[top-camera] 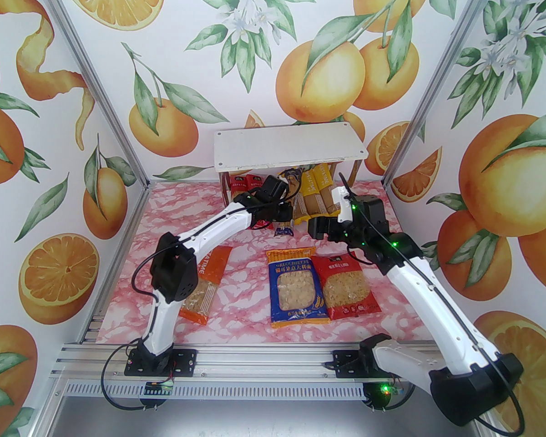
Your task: Place and organize the pasta boxes and bags onto the shelf
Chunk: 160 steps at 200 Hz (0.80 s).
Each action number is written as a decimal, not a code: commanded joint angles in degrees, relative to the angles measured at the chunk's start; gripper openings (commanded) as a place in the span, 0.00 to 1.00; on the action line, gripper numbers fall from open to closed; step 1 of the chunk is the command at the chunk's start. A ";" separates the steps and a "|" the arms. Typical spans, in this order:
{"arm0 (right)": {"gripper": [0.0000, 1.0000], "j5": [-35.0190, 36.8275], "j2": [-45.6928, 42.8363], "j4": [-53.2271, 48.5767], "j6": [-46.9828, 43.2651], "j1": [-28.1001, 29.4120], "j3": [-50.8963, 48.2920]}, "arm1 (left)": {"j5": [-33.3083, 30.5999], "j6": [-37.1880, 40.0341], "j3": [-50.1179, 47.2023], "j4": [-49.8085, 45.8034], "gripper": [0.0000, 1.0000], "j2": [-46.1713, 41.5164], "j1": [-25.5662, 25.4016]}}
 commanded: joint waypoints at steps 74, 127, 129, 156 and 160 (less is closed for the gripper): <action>0.91 -3.68 1.59 0.64 -0.31 -0.91 2.86 | -14.29 -2.45 14.68 0.76 0.00 5.89 0.37; 0.90 -3.77 2.05 0.77 -0.25 -1.04 3.67 | -18.34 -5.74 17.89 -3.55 0.00 8.90 0.72; 0.91 -3.82 2.08 0.79 -0.23 -1.07 3.71 | -18.53 -5.83 17.92 -3.53 0.00 8.91 0.74; 0.90 -4.08 2.40 1.14 0.13 -1.08 3.67 | -18.02 -6.92 18.01 -3.12 0.00 9.99 0.95; 0.90 -4.17 2.39 1.23 0.20 -1.07 3.67 | -18.00 -7.12 18.28 -3.35 0.00 10.25 0.95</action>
